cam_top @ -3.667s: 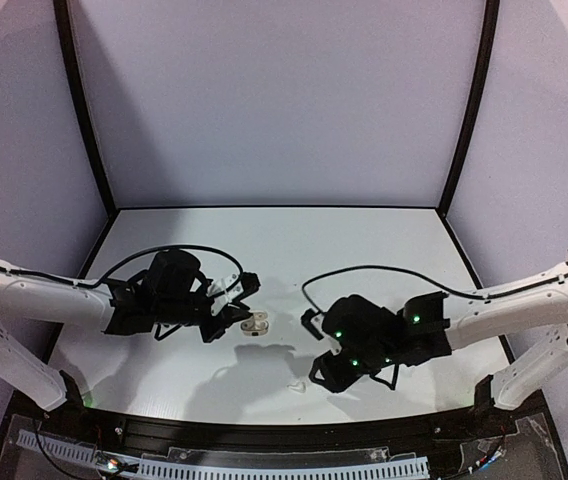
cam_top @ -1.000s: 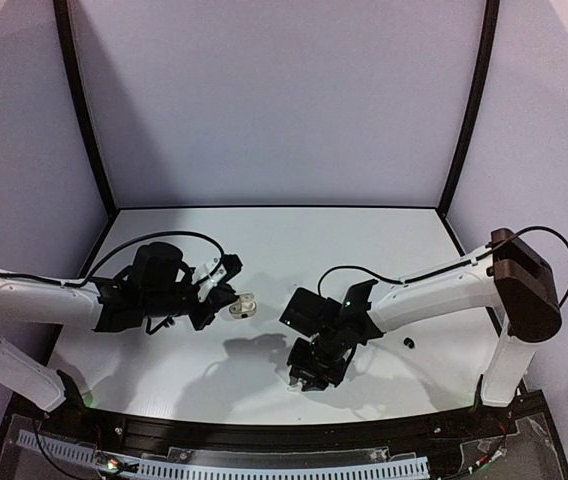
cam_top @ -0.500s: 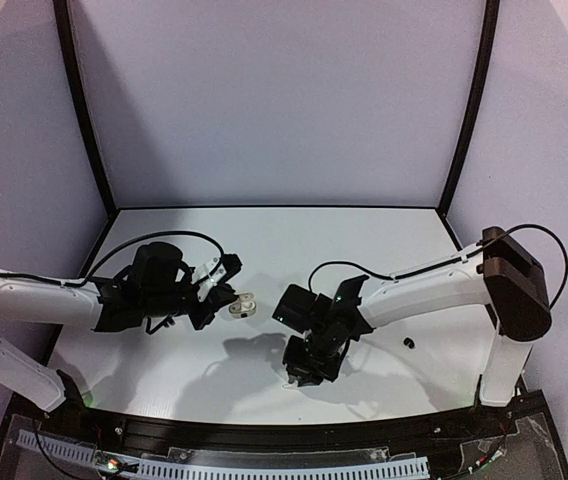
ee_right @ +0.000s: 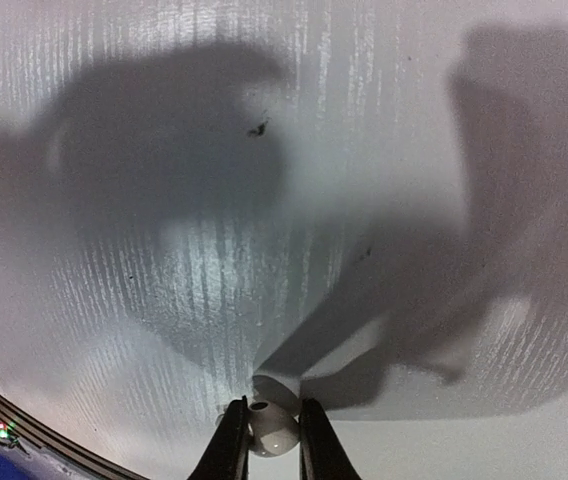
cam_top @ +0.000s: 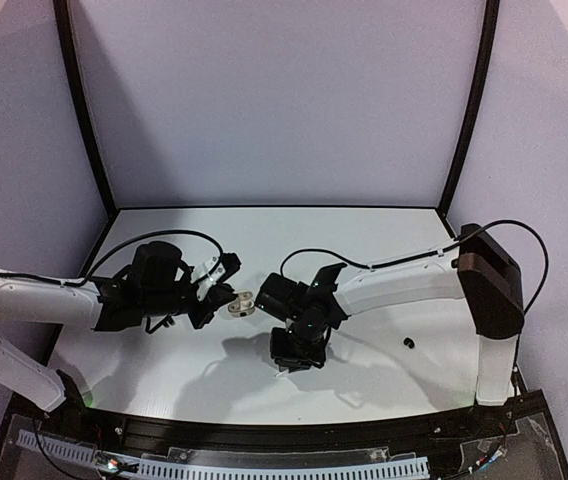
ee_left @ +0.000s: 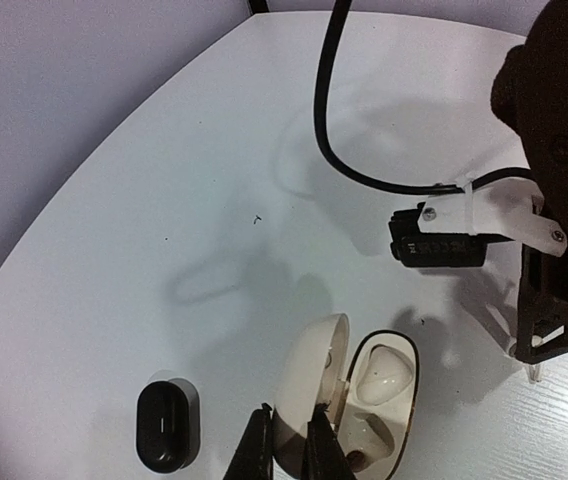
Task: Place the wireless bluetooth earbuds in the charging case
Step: Pick up the left earbud from the center of the board, then place the left earbud at the center of the board.
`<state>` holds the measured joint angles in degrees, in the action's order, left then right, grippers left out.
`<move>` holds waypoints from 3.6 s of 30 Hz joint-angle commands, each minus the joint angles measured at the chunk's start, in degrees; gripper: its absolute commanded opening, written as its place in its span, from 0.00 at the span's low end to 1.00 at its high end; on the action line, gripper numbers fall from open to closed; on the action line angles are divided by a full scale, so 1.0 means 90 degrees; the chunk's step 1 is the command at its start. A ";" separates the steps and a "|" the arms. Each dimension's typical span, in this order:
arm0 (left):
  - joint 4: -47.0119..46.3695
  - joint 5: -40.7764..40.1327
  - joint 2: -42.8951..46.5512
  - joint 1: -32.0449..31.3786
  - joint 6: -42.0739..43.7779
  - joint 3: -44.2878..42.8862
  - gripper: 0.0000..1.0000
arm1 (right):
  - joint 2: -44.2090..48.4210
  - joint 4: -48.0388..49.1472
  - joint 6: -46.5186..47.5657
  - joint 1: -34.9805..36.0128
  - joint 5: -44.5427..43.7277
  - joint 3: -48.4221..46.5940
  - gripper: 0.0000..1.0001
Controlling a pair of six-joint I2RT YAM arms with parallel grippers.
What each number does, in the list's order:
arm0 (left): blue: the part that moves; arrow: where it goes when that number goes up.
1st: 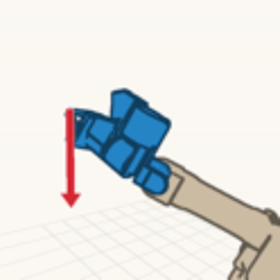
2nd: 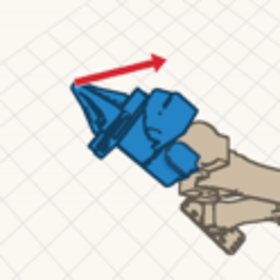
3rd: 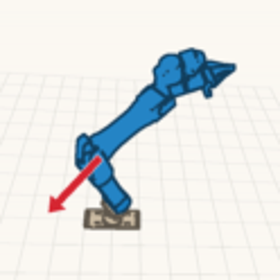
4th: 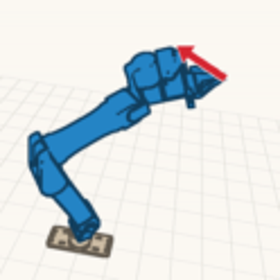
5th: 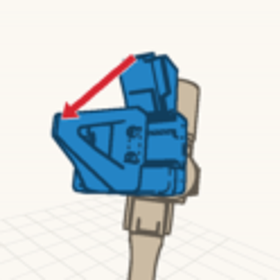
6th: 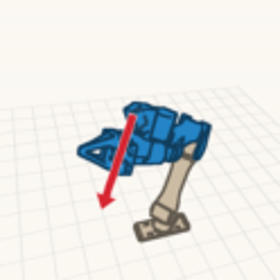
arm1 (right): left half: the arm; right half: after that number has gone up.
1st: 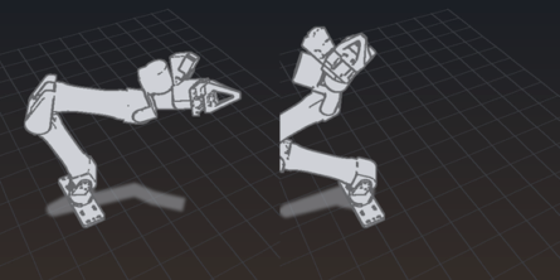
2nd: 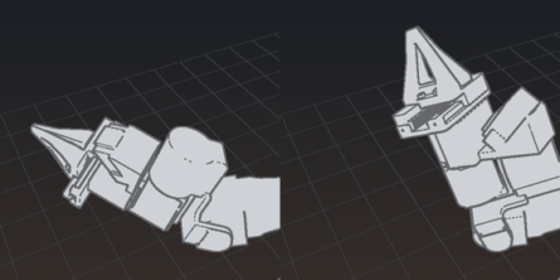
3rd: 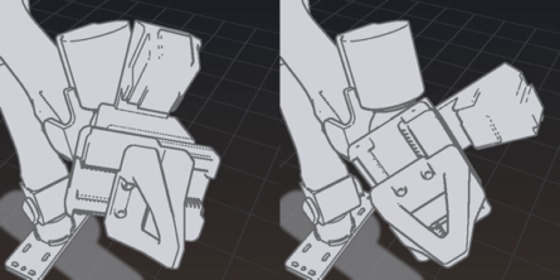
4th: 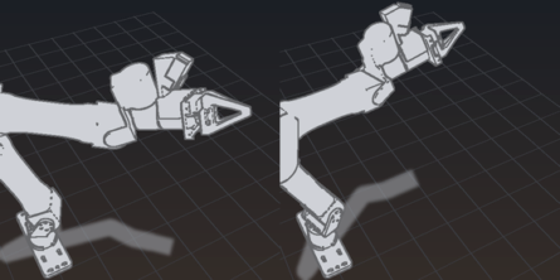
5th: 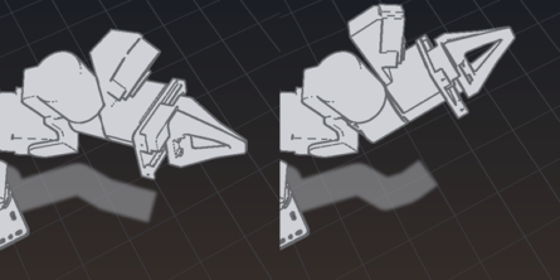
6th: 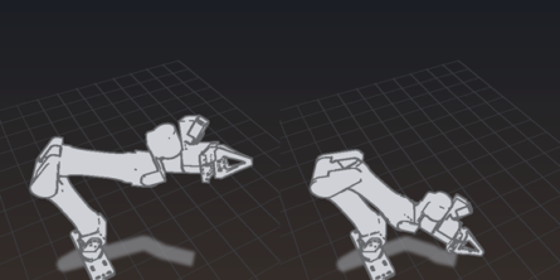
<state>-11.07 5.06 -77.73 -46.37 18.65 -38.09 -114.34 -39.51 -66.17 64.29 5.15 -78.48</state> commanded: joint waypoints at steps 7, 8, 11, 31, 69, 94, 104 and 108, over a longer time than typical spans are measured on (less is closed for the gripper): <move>0.0096 -0.0020 0.0204 0.0071 0.0059 0.0003 0.01 | 0.0543 0.0758 0.3213 -0.0160 -0.0013 0.0832 0.12; 0.0097 -0.0014 0.0208 0.0081 0.0074 -0.0002 0.01 | 0.0651 0.0828 0.3637 -0.0136 -0.0015 0.0897 0.12; 0.0097 -0.0021 0.0213 0.0093 0.0084 -0.0006 0.01 | 0.0807 0.0710 0.4485 -0.0109 0.0090 0.0981 0.11; -0.0328 -0.0461 0.0114 0.0103 -0.0278 -0.0045 0.01 | 0.1155 -0.0337 0.1722 -0.0180 -0.1566 -0.1474 0.00; -0.0492 -0.2047 -0.0071 -0.0238 -0.0811 -0.0060 0.01 | 0.1708 -0.1703 0.0609 -0.0494 0.1354 0.0621 0.00; -0.0341 -0.1874 -0.0053 -0.0147 -0.0742 -0.0124 0.01 | -0.1268 -0.3982 0.3594 -0.0891 0.2097 -0.1145 0.10; -0.0352 -0.1836 -0.0031 -0.0112 -0.0725 -0.0116 0.01 | -0.1805 -0.4192 0.3513 -0.0884 0.1614 -0.2208 0.20; -0.0337 -0.1801 -0.0026 -0.0111 -0.0746 -0.0097 0.01 | -0.1899 -0.4227 0.3436 -0.0884 0.1327 -0.2630 0.24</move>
<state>-14.96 -12.01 -78.74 -47.72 12.03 -38.22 -129.80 -76.42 -34.57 56.60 21.04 -98.89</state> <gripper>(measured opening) 0.065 0.230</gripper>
